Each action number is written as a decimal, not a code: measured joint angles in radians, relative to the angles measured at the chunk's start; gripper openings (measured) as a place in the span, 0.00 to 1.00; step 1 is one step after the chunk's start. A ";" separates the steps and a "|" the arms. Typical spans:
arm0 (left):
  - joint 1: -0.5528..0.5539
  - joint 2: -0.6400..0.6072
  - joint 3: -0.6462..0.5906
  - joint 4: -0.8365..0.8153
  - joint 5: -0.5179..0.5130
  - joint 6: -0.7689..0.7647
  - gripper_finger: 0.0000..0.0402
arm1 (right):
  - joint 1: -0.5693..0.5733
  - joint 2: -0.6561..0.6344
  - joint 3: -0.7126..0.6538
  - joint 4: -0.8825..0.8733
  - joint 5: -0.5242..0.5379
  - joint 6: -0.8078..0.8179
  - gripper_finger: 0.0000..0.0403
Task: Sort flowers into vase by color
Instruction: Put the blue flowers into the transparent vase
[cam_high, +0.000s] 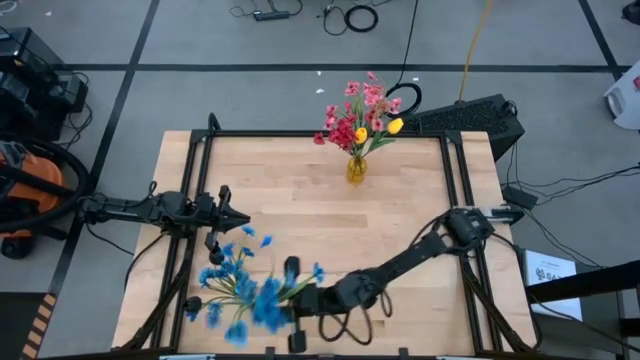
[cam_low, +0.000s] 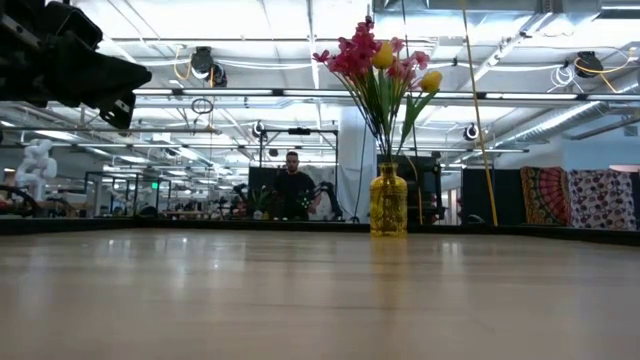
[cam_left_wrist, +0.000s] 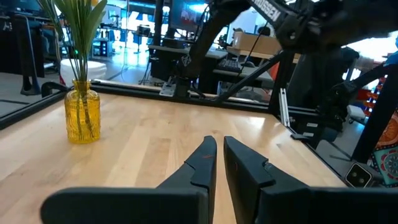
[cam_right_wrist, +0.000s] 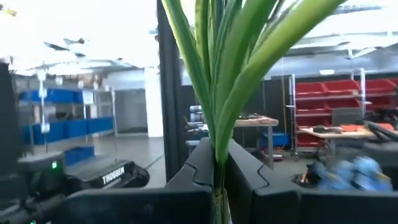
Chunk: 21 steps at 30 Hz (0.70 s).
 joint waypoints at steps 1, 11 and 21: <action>0.000 0.000 0.000 0.000 0.000 0.000 0.09 | -0.003 0.025 0.051 -0.032 -0.018 -0.014 0.01; 0.000 0.000 0.000 0.000 -0.001 0.000 0.09 | -0.056 0.266 0.466 -0.248 0.005 -0.053 0.01; 0.000 0.000 0.000 0.000 -0.001 0.000 0.09 | -0.059 0.296 0.494 -0.384 0.130 -0.010 0.01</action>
